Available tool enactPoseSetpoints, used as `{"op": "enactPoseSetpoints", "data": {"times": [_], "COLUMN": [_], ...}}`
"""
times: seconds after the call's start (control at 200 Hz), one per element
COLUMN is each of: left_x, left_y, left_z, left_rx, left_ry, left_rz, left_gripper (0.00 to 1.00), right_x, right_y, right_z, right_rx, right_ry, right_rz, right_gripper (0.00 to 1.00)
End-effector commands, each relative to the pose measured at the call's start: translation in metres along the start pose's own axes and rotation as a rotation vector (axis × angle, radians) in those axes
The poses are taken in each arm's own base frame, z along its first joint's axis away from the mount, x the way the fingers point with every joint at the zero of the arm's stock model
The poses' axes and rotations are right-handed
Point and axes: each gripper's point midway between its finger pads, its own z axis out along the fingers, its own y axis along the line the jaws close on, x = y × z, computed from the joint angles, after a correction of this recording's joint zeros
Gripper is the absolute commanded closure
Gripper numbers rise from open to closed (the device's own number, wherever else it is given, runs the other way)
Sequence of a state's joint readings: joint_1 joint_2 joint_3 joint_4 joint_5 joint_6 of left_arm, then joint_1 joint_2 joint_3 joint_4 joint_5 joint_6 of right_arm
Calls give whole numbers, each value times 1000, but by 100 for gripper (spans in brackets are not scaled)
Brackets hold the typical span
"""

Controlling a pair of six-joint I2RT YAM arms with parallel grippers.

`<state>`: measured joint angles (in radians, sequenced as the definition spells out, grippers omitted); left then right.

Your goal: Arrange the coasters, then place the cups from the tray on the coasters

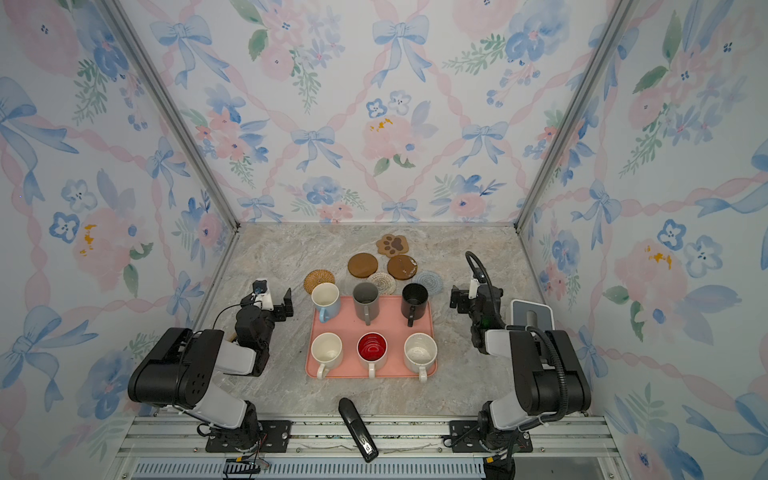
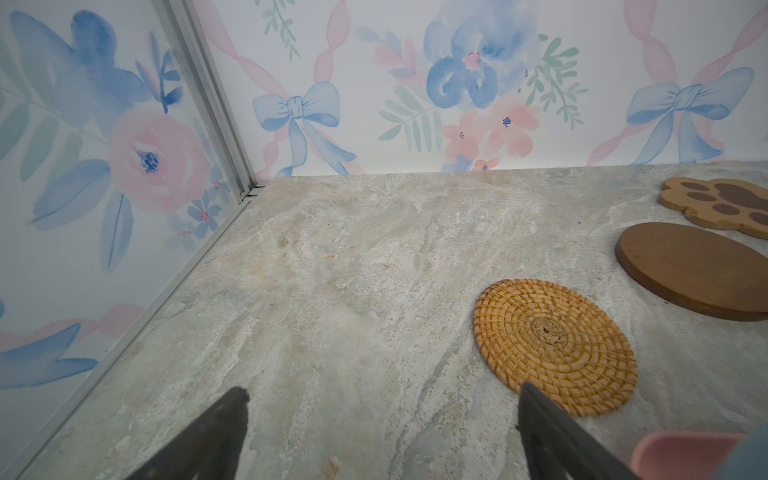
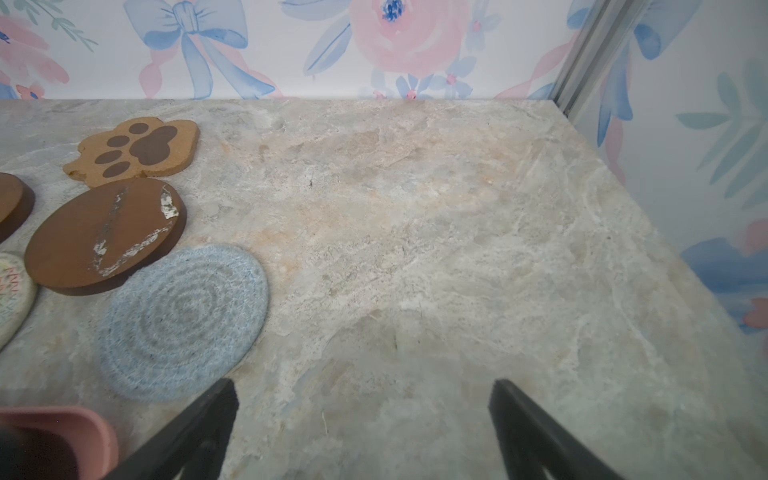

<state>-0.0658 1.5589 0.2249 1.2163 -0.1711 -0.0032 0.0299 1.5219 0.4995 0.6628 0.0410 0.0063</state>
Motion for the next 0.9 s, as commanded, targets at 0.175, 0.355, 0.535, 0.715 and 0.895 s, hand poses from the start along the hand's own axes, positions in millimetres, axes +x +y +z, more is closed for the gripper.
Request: {"op": "enactPoseSetpoints", "data": {"times": [0.175, 0.355, 0.535, 0.715, 0.895], "left_x": [-47, -93, -115, -120, -98], "left_y": [8, 1, -24, -49, -72], "left_z": [4, 2, 14, 19, 26], "left_rx": [-42, 13, 147, 251, 269], "left_ry": [-8, -69, 27, 154, 355], "left_rz": [-19, -91, -154, -213, -172], "left_gripper": [9, 14, 24, 32, 39], "right_x": [-58, -60, -48, -30, -4], "right_y": [33, 72, 99, 116, 120], "right_z": [19, 33, 33, 26, 25], "right_rx": [-132, -243, -315, -358, -359], "right_ry": [273, 427, 584, 680, 771], "right_rz": [1, 10, 20, 28, 38], "right_gripper": [29, 56, 86, 90, 92]}}
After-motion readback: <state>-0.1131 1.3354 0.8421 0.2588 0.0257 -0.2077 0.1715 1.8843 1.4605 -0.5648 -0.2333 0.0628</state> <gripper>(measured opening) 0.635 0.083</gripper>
